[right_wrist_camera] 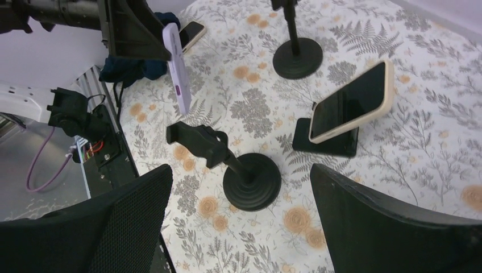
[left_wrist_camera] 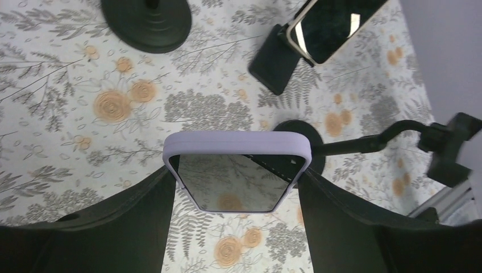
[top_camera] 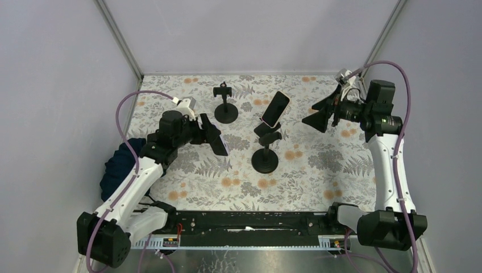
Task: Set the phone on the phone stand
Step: Pick up the phone at the center of the board.
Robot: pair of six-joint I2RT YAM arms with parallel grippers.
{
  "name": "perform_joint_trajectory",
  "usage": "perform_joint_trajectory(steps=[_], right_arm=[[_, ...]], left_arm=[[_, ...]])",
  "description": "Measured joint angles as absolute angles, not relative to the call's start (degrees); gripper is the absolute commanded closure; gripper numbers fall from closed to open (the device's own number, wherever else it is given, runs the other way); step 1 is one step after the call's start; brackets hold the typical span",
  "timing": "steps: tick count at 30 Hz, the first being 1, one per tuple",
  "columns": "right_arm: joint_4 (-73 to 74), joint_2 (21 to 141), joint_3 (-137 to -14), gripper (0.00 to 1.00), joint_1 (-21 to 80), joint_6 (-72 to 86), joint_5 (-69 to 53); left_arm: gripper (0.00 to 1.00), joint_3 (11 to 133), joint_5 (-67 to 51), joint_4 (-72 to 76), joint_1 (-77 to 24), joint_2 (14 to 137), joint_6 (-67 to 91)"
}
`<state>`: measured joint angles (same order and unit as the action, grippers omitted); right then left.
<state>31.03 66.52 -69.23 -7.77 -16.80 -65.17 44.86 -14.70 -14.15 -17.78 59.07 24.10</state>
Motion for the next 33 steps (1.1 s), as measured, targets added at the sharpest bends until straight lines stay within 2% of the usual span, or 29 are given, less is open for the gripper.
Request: perform_joint_trajectory(steps=[4,13,23,25,28,33], right_arm=[[31.4,67.6,-73.5,0.02,-3.2,-15.6,-64.4],[33.4,74.7,-82.1,0.03,19.2,-15.0,-56.1],[34.0,83.0,-87.8,0.07,32.7,-14.0,-42.7],[33.9,84.4,-88.9,0.13,34.0,-13.6,-40.9],[33.3,85.8,-89.8,0.29,35.3,-12.3,-39.0],[31.4,86.7,-90.2,0.75,35.6,-9.6,-37.0]], left_arm=[[0.96,45.3,-14.1,-13.5,-20.0,57.1,26.2],[0.96,52.6,-12.1,-13.5,-25.3,56.9,29.1],[0.96,62.3,-6.5,-12.8,-31.7,60.8,31.0],[0.96,63.9,-5.5,-12.7,-32.8,62.1,31.2],[0.96,66.0,-3.9,-12.5,-34.7,63.9,31.4],[0.96,67.3,-2.2,-12.3,-37.2,65.5,31.7]])
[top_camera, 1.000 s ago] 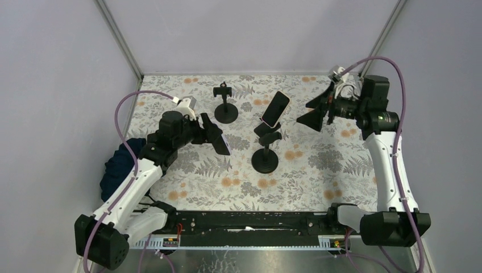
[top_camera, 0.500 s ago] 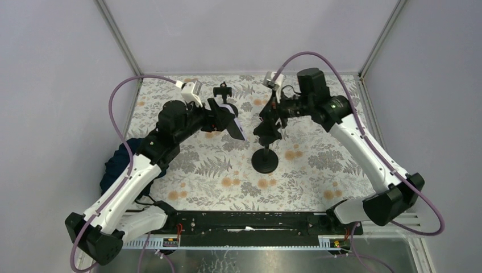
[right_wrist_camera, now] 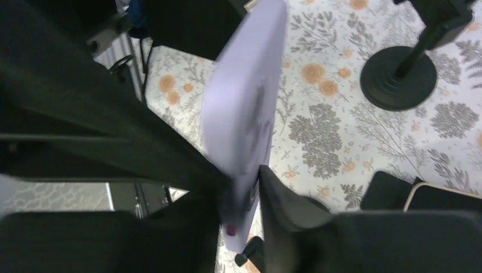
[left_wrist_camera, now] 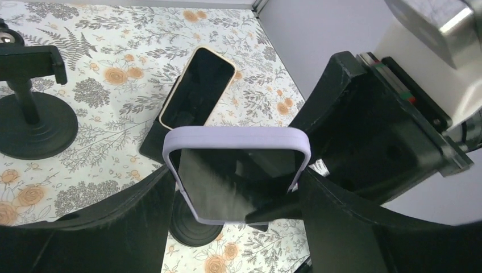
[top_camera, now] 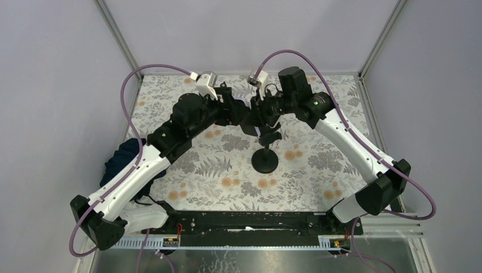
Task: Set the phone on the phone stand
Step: Pick up the phone at the center of the board.
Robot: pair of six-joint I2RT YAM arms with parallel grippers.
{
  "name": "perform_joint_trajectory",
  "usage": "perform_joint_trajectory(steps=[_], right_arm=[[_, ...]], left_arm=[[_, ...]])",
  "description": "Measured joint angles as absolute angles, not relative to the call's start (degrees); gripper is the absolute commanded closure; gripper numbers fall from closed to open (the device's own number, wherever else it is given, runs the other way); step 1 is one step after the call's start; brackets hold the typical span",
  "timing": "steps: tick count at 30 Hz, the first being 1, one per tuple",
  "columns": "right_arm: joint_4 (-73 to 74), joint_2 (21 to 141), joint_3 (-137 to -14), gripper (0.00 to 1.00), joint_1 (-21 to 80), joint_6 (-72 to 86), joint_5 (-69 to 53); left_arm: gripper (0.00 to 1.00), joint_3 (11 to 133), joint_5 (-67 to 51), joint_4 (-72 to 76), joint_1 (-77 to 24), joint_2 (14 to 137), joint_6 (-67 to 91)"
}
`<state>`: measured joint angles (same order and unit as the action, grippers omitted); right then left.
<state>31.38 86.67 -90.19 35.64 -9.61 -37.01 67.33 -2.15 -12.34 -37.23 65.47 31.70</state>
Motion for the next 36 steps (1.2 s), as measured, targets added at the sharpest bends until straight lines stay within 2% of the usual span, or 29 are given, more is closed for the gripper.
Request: perform_joint_trajectory(steps=[1,3,4,5,11,16,22,29,33,36], right_arm=[[31.1,86.7,-90.2,0.83,35.6,-9.3,-36.6],[30.8,86.7,-90.2,0.92,35.6,-8.4,-35.3],[30.8,86.7,-90.2,0.96,35.7,-8.3,-34.6],[30.7,86.7,-90.2,0.99,35.7,-8.1,-33.9],[30.3,84.8,-89.3,1.00,34.4,-7.2,-35.6],[28.2,82.3,-86.4,1.00,32.1,-5.5,-44.6],[27.4,80.3,-82.0,1.00,25.4,-5.1,-55.2],[23.8,73.8,-75.0,1.00,16.6,-3.5,-66.7],[20.4,70.2,-71.0,1.00,14.0,-1.7,-71.8],[17.5,68.6,-68.0,0.99,12.9,0.5,-74.9]], left_arm=[[0.94,67.5,-2.0,-12.3,-37.7,65.8,31.7],[0.91,67.8,-0.6,-12.3,-38.4,66.3,32.1],[0.88,67.8,-0.2,-12.3,-38.5,66.4,32.4],[0.79,67.8,0.2,-12.4,-38.5,66.5,32.6],[0.31,67.6,0.9,-12.3,-38.3,65.1,33.6],[0.03,65.8,-1.3,-6.8,-39.4,59.9,35.1],[0.01,58.6,-4.4,0.9,-39.4,50.9,32.7],[0.01,40.5,-11.5,12.3,-39.4,42.3,31.4],[0.01,32.5,-17.6,20.2,-39.4,42.3,32.7],[0.02,31.4,-22.1,25.0,-39.4,45.6,33.8]])
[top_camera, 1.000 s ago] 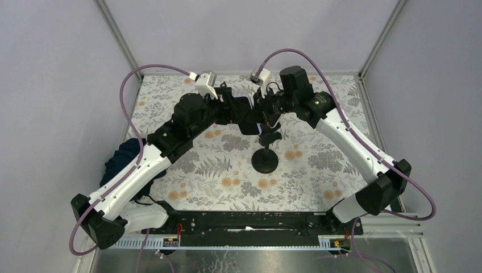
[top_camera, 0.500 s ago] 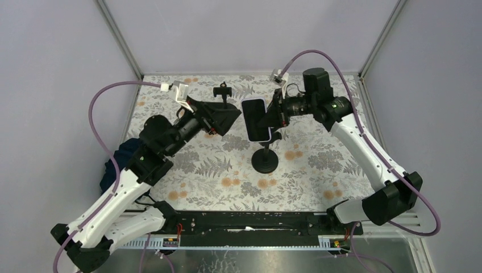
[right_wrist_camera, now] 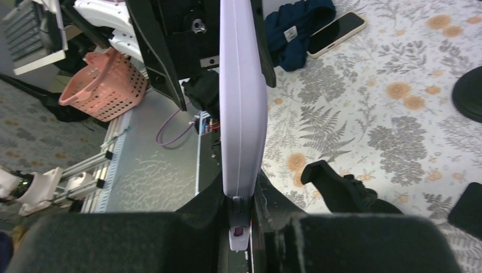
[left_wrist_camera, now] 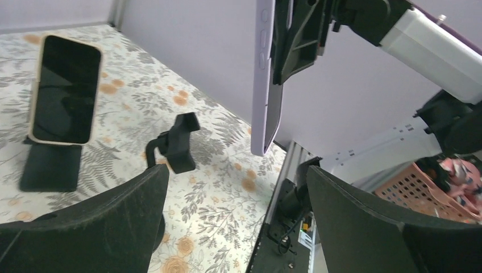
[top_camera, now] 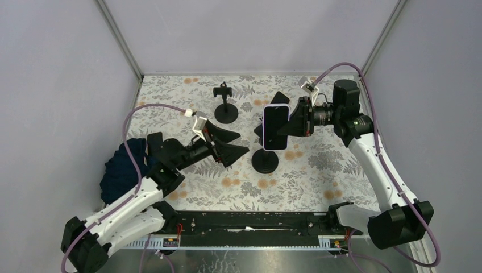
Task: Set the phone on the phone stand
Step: Pick up the phone at the center of the board.
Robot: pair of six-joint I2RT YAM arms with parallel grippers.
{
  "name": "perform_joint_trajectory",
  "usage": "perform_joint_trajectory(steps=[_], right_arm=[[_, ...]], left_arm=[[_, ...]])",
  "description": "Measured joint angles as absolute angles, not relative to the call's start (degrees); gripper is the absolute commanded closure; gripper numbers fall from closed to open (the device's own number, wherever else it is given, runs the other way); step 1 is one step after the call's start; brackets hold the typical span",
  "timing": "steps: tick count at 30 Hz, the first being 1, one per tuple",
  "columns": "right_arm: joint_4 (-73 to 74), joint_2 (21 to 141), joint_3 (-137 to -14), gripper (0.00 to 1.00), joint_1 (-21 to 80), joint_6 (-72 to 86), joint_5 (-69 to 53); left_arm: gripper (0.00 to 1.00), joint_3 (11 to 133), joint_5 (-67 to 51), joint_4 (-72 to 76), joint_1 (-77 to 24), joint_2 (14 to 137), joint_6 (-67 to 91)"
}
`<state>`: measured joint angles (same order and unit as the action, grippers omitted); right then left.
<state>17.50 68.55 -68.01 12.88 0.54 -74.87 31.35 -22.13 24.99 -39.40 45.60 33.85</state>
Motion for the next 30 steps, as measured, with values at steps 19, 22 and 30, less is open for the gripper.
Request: perform_joint_trajectory(steps=[19,22,30], right_arm=[[1.6,68.0,-61.7,0.97,12.3,13.4,-80.7],[0.5,68.0,-61.3,0.97,12.3,14.0,-80.7],[-0.5,68.0,-61.1,0.94,12.3,15.0,-80.6]], left_arm=[[0.33,38.7,-32.6,44.5,-42.4,70.3,40.7],[0.42,40.0,-32.8,46.0,-43.8,71.9,41.0],[1.00,42.2,-34.3,47.4,-45.3,75.0,41.7]])
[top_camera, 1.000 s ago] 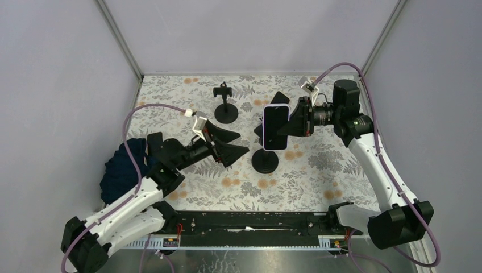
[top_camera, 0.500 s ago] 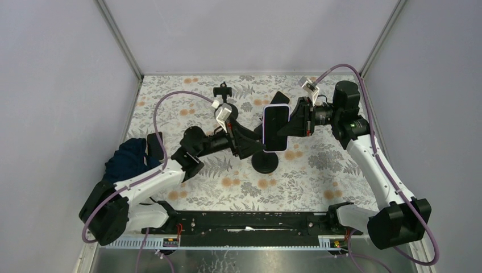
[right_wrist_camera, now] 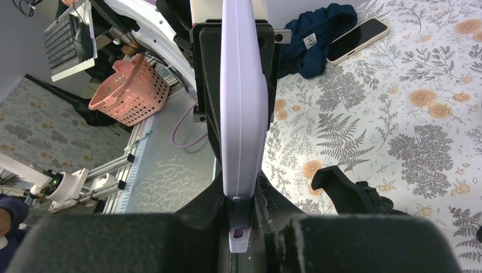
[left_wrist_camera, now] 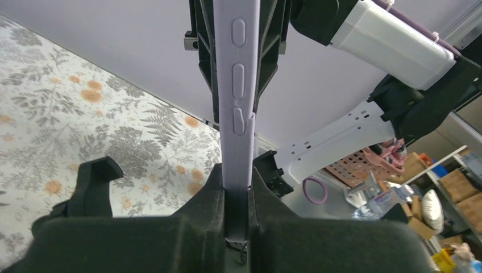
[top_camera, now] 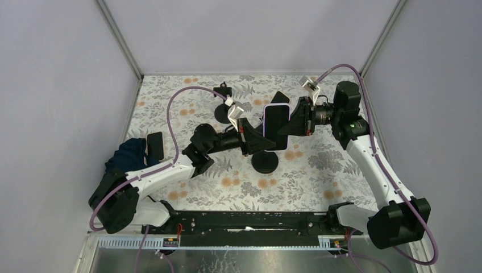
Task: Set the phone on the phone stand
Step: Pick up the phone at the center of the board.
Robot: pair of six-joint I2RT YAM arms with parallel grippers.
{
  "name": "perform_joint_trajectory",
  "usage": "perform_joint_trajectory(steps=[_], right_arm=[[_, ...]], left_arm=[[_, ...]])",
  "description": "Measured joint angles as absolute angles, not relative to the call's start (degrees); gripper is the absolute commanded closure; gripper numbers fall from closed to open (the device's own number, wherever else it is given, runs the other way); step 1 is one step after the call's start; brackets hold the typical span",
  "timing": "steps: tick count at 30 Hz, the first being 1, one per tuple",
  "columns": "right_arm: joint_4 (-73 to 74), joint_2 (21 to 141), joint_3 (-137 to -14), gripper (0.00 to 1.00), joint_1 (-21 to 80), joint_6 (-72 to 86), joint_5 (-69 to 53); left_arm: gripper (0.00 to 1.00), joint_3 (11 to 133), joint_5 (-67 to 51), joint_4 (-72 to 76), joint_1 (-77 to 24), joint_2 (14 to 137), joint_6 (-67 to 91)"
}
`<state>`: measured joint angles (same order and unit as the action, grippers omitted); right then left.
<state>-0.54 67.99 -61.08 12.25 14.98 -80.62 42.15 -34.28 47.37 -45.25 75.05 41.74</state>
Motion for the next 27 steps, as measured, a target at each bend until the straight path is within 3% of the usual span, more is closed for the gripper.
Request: perform_joint_trajectory(steps=[3,7,10,18,27], right_arm=[[-0.6,68.0,-61.0,0.82,11.8,15.2,-80.7],[-0.6,68.0,-61.1,0.48,11.8,15.2,-81.0],[1.3,68.1,-62.3,0.33,11.9,13.9,-81.3],[11.6,71.7,-73.2,0.31,11.9,6.8,-80.9],[16.0,74.6,-74.7,0.36,12.7,5.2,-80.0]], left_arm=[[1.00,42.5,-34.5,47.6,-45.3,75.6,41.8],[1.00,42.5,-34.6,47.6,-45.3,75.5,41.5],[1.00,42.5,-34.6,46.4,-45.4,75.5,41.0],[1.00,41.9,-33.5,45.4,-46.7,74.6,38.4],[1.00,41.2,-31.6,45.4,-47.5,74.2,37.2]])
